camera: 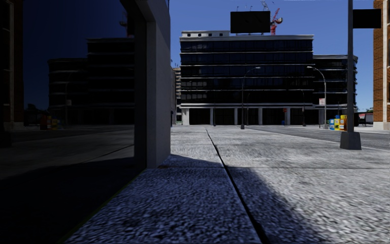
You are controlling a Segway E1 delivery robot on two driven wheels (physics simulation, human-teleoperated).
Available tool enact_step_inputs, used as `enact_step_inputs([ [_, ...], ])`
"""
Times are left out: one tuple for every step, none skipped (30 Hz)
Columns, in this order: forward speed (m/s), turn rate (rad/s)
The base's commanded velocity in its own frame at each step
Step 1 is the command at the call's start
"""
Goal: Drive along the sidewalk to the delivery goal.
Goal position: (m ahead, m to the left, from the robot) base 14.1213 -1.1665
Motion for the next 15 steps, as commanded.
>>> enact_step_inputs([
  [2.00, -0.29],
  [2.00, -0.29],
  [2.00, -0.29],
  [2.00, -0.29],
  [2.00, -0.29],
  [2.00, -0.29],
  [2.00, -0.29],
  [2.00, -0.29],
  [2.00, -0.28],
  [2.00, -0.08],
  [2.00, 0.00],
  [2.00, 0.00],
  [2.00, 0.00],
  [2.00, 0.00],
  [2.00, 0.00],
])
